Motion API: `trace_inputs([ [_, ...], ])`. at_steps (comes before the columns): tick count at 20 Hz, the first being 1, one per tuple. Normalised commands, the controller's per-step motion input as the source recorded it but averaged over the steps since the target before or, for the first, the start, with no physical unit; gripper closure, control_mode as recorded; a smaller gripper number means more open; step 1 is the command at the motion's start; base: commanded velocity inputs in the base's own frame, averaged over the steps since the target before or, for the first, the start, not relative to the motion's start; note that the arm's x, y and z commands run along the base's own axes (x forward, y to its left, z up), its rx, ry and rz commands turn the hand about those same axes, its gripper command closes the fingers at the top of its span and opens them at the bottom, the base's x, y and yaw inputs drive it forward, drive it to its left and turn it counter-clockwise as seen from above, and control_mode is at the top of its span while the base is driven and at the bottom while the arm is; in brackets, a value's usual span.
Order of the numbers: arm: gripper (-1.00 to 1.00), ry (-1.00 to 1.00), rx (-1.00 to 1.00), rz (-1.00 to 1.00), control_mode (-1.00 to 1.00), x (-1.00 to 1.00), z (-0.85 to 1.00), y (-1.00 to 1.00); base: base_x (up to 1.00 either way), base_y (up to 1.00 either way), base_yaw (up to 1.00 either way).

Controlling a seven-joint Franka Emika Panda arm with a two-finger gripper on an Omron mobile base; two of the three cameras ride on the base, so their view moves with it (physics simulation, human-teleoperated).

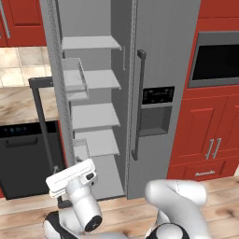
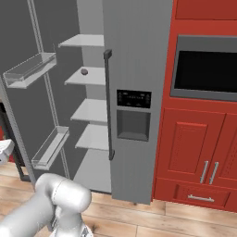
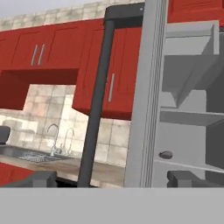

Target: There's a chicken drumstick in the fridge that needs to be moved to the freezer for freezing. Pick up the chicken drumstick from the fridge, place it on any shelf in the freezer, and close the fridge and freezer doors when done.

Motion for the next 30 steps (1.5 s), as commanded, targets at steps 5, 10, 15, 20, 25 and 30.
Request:
trace_inputs([
  [5, -1.0, -0.2, -0.01, -0.19, -1.0, 0.0, -0.3, 1.0, 0.0, 0.0, 0.0],
  [10, -1.0, -0.25, -0.26, -0.29, -1.0, -0.07, -0.25, 1.0, 0.0, 0.0, 0.0],
  [15, -1.0, -0.2, -0.19, -0.29, -1.0, 0.0, -0.16, 1.0, 0.0, 0.0, 0.0],
  [20, -1.0, -0.18, -0.3, -0.26, -1.0, -0.01, -0.26, 1.0, 0.0, 0.0, 0.0],
  [25, -1.0, -0.02, -0.32, -0.38, -1.0, 0.03, -0.52, 0.85, 0.0, 0.0, 0.0],
  [30, -1.0, 0.09, -0.16, -0.33, -1.0, 0.47, -0.53, 0.22, 0.0, 0.0, 0.0],
])
